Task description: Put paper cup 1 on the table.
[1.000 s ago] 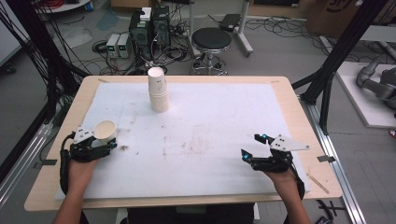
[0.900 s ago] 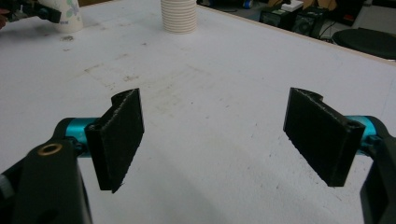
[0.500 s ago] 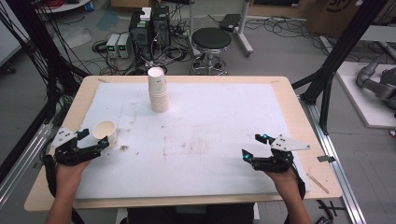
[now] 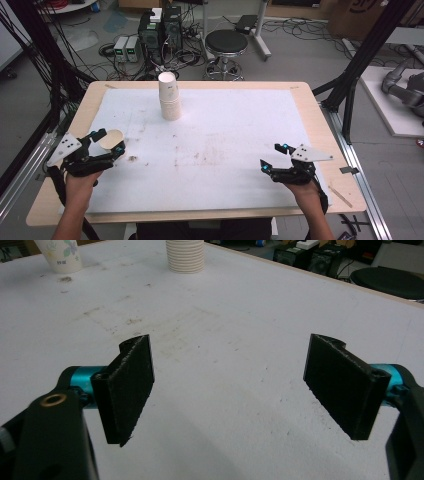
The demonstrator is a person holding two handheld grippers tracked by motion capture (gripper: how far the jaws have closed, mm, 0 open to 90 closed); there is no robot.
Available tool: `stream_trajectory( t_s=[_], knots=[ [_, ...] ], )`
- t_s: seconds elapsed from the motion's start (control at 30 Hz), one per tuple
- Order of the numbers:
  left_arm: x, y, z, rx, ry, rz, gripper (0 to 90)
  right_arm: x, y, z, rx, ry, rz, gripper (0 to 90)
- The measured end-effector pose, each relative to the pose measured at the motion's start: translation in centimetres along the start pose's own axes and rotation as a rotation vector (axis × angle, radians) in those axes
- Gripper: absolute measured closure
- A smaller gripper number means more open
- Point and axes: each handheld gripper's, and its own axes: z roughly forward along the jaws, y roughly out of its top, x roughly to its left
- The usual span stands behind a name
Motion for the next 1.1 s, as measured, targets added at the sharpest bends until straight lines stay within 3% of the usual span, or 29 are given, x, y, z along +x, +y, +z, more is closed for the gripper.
stream_trajectory(
  t_s=[0.2, 0.43, 0.8, 1.1],
  knots=[
    [-1.3, -0.5, 1.3, 0.014, -0.080, -0.005, 16.0, -0.2, -0.1, -0.2, 0.009, -0.015, -0.003, 20.8],
    [-2.1, -1.4, 2.5, 0.039, -0.143, 0.005, 16.2, -0.4, -0.2, -0.3, 0.021, -0.033, -0.005, 20.8],
    [-2.7, -1.9, 3.2, 0.054, -0.158, 0.030, 16.5, -0.6, -0.2, -0.6, 0.018, -0.043, 0.005, 20.8],
    [-2.7, -2.2, 3.4, 0.068, -0.156, 0.023, 16.6, -0.5, -0.3, -0.6, 0.019, -0.041, 0.005, 20.8]
  ],
)
